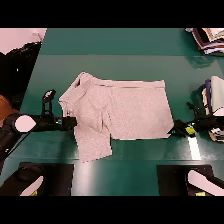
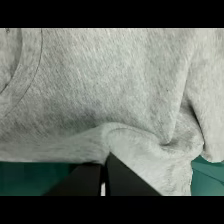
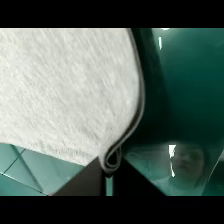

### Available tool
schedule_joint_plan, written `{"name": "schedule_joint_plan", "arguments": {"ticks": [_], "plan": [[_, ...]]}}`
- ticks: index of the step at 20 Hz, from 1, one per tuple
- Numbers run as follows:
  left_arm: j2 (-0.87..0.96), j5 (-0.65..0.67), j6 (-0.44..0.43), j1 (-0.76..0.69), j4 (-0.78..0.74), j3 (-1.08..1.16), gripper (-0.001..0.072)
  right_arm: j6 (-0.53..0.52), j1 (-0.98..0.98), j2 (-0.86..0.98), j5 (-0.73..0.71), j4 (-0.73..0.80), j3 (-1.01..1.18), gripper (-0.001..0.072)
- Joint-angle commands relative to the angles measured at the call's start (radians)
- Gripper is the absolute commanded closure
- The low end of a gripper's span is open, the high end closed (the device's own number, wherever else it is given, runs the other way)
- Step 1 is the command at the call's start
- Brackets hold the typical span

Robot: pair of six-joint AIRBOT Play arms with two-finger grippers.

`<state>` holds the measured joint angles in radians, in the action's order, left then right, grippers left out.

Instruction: Fold the shirts.

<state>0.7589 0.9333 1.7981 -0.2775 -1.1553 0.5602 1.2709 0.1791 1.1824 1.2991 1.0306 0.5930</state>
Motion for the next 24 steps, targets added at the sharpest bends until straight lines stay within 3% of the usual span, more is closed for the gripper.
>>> {"name": "schedule_joint_plan", "arguments": {"ticks": [1, 5, 10, 12, 18, 24], "plan": [[-0.002, 0.048, -0.045, 0.000, -0.009, 0.024, 0.0681, -0.024, -0.047, -0.009, -0.021, -0.010, 0.002, 0.0698], [-0.002, 0.164, -0.059, 0.000, -0.173, 0.292, 0.0681, -0.021, -0.071, -0.122, 0.010, -0.055, 0.197, 0.0699], [-0.002, 0.193, -0.118, 0.000, -0.368, 0.840, 0.0681, -0.016, -0.048, -0.267, -0.034, -0.069, 0.689, 0.0699], [-0.002, 0.189, -0.168, 0.000, -0.368, 1.042, 0.0681, -0.011, -0.019, -0.291, -0.032, -0.069, 0.895, 0.0699], [-0.001, 0.175, -0.175, 0.000, -0.349, 1.504, 0.0682, 0.005, 0.139, -0.382, -0.024, -0.066, 1.270, 0.0700], [0.004, 0.185, -0.184, 0.000, -0.204, 1.620, 0.0683, 0.061, 0.336, -0.360, 0.204, -0.063, 1.452, 0.0700]]}}
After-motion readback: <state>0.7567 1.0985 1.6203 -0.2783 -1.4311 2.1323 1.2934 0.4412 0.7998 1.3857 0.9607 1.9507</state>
